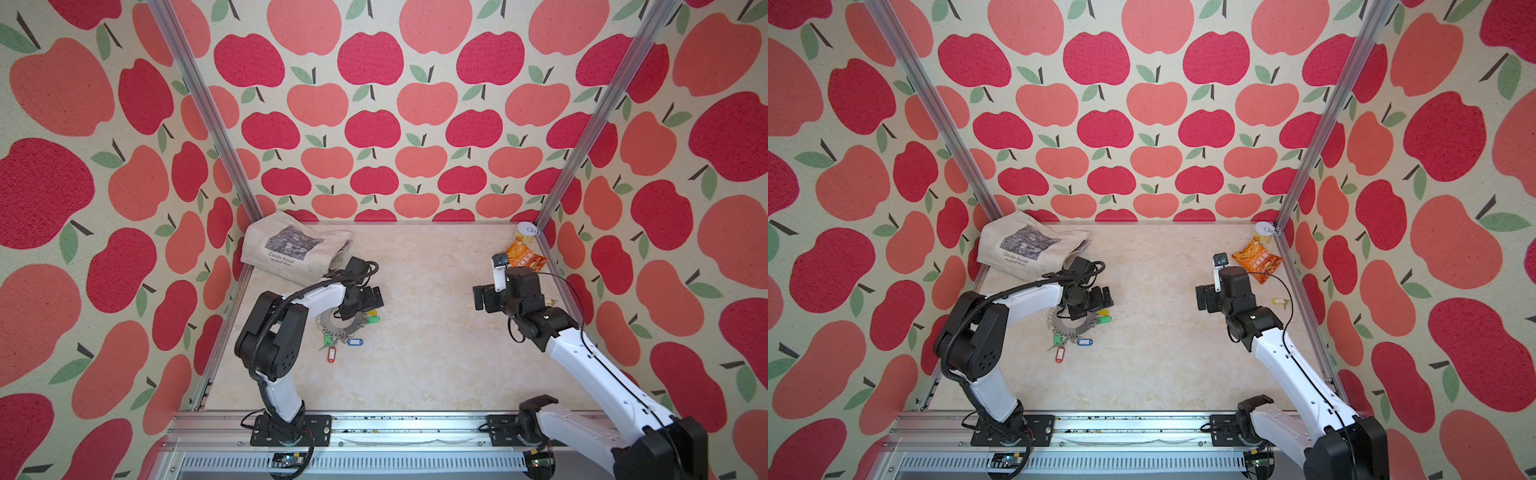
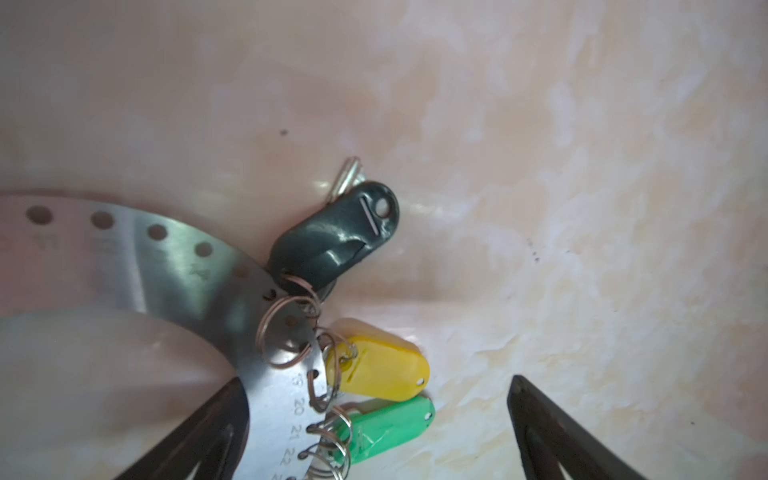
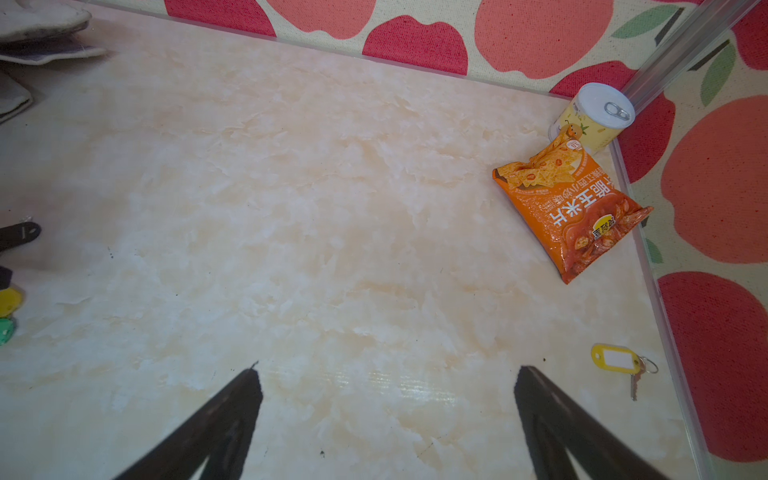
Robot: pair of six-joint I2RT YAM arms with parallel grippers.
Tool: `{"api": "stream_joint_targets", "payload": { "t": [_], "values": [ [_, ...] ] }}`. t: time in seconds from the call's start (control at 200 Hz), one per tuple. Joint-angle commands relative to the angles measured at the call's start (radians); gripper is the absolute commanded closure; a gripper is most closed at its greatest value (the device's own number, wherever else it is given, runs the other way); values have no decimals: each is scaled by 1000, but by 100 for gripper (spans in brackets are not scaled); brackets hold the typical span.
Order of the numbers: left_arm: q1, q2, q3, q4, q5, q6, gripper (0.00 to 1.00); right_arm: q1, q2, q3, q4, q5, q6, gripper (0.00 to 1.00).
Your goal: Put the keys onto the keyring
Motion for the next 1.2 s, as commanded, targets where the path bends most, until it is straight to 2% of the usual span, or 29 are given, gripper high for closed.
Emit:
{"api": "stream_joint_targets", "payload": {
  "t": [0.0,0.135,0.245,0.395,0.525,0.68,0.866,1.191],
  "values": [
    [-44,167,95,-9,110,-32,2,12,14,27,-27,-11,23,1],
    [-58,288,257,-36,99,-40,3,14,20,39,-37,-10,16,1],
    [-58,321,326,-70,65,-36,3,14,24,51,-49,-9,12,1],
    [-77,230,310,-70,-23,9,6,15,26,56,-53,-16,13,1],
    [-107,114,266,-64,-95,97,8,15,35,55,-38,-40,31,1],
    [-150,25,221,-147,-147,193,18,25,51,63,-30,-65,46,1],
    [-203,-39,170,-224,-220,288,34,51,48,64,-31,-58,51,1],
    [-222,60,205,-230,-249,353,57,72,22,64,-45,-52,63,1]
  ]
}}
